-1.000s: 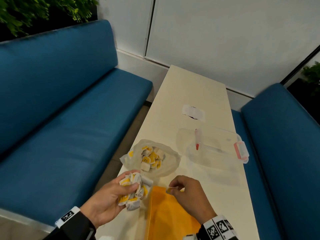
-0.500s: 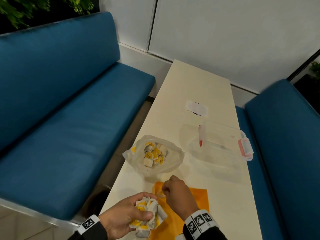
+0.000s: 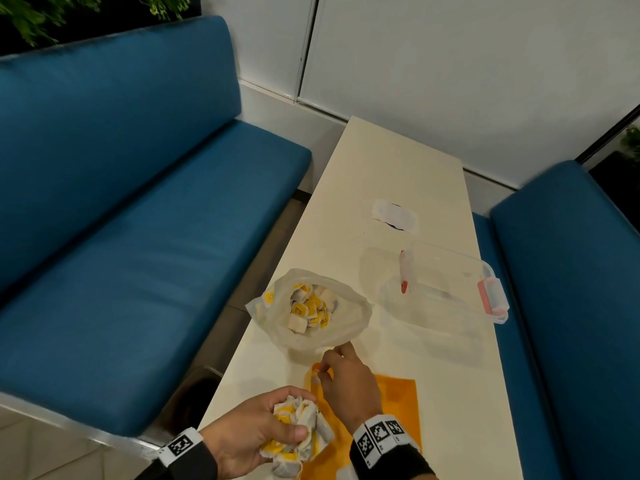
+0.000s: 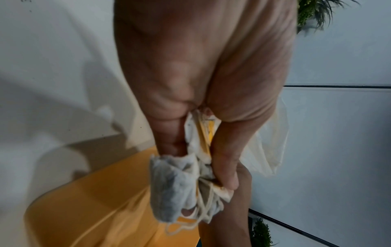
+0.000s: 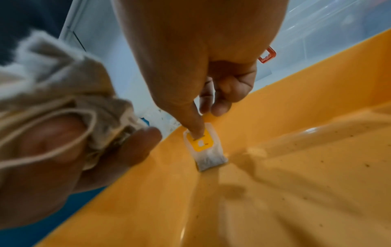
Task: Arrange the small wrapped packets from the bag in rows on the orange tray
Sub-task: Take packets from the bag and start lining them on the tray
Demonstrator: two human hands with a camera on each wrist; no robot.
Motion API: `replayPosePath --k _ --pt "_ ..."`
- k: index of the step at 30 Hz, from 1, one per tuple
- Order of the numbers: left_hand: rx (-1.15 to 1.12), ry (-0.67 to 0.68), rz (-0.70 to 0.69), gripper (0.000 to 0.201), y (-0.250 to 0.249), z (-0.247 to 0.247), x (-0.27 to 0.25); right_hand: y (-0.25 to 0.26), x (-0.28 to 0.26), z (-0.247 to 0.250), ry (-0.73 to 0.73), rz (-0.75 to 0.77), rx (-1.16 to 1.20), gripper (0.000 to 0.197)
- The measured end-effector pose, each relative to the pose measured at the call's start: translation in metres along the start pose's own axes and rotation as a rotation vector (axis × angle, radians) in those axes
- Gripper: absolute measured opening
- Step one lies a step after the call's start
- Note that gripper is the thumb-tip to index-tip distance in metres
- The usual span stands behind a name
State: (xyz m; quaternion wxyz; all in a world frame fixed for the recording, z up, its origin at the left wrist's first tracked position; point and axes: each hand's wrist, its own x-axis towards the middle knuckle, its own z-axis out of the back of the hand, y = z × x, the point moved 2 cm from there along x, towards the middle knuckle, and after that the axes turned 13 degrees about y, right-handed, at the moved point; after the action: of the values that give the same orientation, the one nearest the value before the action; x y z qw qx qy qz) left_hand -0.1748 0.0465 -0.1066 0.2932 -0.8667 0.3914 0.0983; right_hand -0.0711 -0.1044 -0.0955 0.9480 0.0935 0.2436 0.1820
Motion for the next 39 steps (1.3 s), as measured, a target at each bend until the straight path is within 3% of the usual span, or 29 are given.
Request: replayPosePath --k 13,21,25,29,31,34,39 --pt "-0.034 -0.002 0.019 0.061 -0.001 0.002 0.000 0.003 0.005 0.002 -0.026 0.014 -0.080 0.016" --pt "-0.166 -0.001 -0.089 0.045 -0.018 -0.005 -0.007 -0.009 -0.021 0.019 -0.084 0.041 0.212 0.003" --pt "-0.243 -0.030 -0.145 0.049 -0.018 -0.004 -0.001 -0.013 -0.042 0.034 -0.030 0.060 0.603 0.016" --pt "-0.266 -0.069 -0.186 0.052 -0.015 -0.005 0.007 -0.010 -0.061 0.033 0.052 0.212 0.586 0.027" --pt "-0.269 -0.075 -0.214 0.050 -0.015 -0.009 0.010 -0.009 -0.064 0.027 0.115 0.109 0.668 0.015" --pt "-0.275 -0.060 -0.239 0.049 -0.013 -0.013 0.011 -0.009 -0.062 0.016 0.243 -0.054 0.836 0.028" --pt "-0.280 -0.022 -0.258 0.049 -0.009 -0.016 0.013 -0.004 -0.061 0.014 0.307 -0.117 1.121 0.018"
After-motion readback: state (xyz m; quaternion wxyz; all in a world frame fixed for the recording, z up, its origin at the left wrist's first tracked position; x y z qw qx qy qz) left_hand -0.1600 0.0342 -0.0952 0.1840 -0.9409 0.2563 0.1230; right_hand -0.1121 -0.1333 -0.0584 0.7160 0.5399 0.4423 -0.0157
